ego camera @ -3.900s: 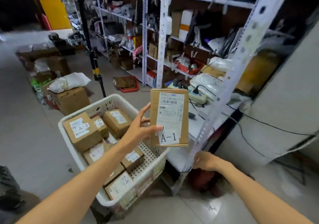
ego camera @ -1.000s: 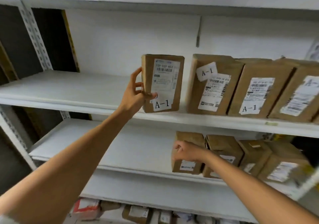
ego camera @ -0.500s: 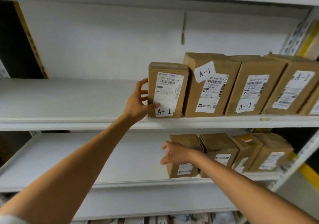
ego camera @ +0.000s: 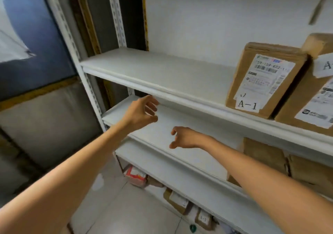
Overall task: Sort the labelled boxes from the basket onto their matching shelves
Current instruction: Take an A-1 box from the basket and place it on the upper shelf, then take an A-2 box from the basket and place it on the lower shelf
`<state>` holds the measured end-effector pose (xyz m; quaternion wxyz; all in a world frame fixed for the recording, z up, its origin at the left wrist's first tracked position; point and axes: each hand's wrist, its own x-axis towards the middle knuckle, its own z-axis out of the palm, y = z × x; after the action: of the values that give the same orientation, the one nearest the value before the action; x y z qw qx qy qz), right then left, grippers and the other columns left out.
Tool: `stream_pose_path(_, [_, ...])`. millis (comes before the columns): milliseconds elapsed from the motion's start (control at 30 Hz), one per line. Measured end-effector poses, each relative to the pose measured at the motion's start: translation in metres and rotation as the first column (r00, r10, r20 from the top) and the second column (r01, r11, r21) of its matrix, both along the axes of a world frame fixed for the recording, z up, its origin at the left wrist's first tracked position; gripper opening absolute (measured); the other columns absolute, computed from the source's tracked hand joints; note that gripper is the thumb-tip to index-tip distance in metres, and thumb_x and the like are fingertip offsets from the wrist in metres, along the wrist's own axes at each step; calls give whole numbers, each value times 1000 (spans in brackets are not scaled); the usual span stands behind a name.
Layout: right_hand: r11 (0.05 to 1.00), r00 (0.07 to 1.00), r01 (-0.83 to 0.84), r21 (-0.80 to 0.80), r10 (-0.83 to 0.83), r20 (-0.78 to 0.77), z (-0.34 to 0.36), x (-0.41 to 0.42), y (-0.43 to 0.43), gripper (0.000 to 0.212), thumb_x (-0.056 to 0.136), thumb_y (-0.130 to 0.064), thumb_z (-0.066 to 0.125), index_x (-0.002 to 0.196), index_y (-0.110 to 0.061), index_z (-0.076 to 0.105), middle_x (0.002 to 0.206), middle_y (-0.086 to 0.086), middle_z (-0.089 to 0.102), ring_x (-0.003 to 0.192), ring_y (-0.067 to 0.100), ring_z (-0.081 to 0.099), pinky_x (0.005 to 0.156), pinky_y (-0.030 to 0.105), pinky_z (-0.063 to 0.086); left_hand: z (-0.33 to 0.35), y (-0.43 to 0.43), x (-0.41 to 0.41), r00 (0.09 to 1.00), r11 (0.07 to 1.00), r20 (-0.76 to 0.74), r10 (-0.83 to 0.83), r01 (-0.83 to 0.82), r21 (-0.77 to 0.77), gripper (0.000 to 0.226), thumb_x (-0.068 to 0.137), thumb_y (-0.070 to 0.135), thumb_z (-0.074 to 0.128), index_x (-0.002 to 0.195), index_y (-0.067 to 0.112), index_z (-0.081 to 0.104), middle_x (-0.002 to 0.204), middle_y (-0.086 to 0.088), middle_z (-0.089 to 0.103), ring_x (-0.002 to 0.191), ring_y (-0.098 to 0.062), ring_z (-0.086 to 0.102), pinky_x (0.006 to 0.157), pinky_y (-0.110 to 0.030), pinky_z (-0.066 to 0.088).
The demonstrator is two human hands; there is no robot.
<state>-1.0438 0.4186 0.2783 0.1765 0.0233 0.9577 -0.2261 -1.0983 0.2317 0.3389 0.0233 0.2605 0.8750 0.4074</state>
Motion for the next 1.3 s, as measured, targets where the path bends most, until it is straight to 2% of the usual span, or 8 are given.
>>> stream_pose_path(200, [924, 924, -381, -37, 379, -45, -5, 14, -93, 58, 84, -34, 69, 134, -14, 47, 130, 9, 55, 109, 22, 56, 93, 33, 48, -56, -112, 89, 928, 915, 114, 355, -320, -246, 35, 73, 17, 78, 104, 21, 62, 90, 6, 63, 86, -15, 64, 75, -26, 53])
stream_pose_path(267, [860, 860, -509, -29, 508, -43, -13, 30, -129, 57, 84, -32, 69, 133, -13, 48, 128, 9, 56, 109, 22, 57, 94, 35, 49, -74, -144, 133, 872, 851, 114, 475, -422, -314, 39, 73, 21, 79, 108, 19, 62, 94, 4, 64, 88, -16, 64, 79, -31, 55])
stream_pose_path(567, [379, 379, -925, -16, 925, -3, -46, 168, -290, 56, 85, -33, 69, 132, -11, 48, 124, 4, 57, 105, 20, 55, 78, 25, 41, -129, -250, 393, 444, 489, 211, 871, -739, -464, 42, 77, 27, 77, 112, 9, 61, 104, -7, 66, 97, -23, 64, 84, -30, 51])
stream_pose_path(700, [135, 135, -991, 26, 991, 10, -45, 257, -345, 54, 86, -33, 66, 133, -11, 48, 123, 9, 58, 109, 26, 56, 90, 34, 48, -137, -265, 508, 220, 286, 191, 957, -834, -473, 41, 70, 39, 73, 105, 22, 61, 104, 3, 65, 97, -17, 62, 86, -37, 52])
stream_pose_path(833, [-111, -111, -992, 61, 994, 13, -46, 347, -388, 52, 87, -34, 64, 130, -10, 48, 109, 1, 53, 97, 20, 52, 78, 30, 42, -136, -263, 614, 71, 164, 199, 977, -851, -500, 33, 82, 33, 70, 108, 13, 62, 100, 3, 58, 91, -13, 54, 78, -26, 45])
stream_pose_path(933, [-257, -257, -965, 51, 966, 3, -40, 413, -406, 54, 88, -35, 64, 133, -9, 47, 118, 3, 52, 107, 21, 51, 83, 29, 41, -139, -256, 692, -95, 14, 184, 978, -857, -515, 35, 79, 37, 72, 105, 15, 61, 99, 2, 59, 90, -17, 57, 74, -25, 44])
stream_pose_path(1100, [-412, -410, -911, 21, 910, 59, -39, 522, -420, 60, 83, -39, 67, 134, -16, 46, 128, 4, 53, 116, 23, 53, 95, 37, 47, -132, -231, 807, -335, -170, 187, 924, -795, -583, 44, 77, 45, 71, 109, 18, 60, 107, -1, 63, 94, -20, 60, 80, -35, 53])
stream_pose_path(1300, [-552, -551, -834, 4, 833, 45, -47, 626, -420, 56, 91, -33, 62, 137, -10, 41, 133, 7, 49, 116, 25, 51, 93, 33, 44, -136, -206, 909, -458, -259, 232, 858, -777, -574, 38, 81, 38, 72, 110, 17, 59, 102, 2, 61, 94, -17, 58, 86, -36, 52])
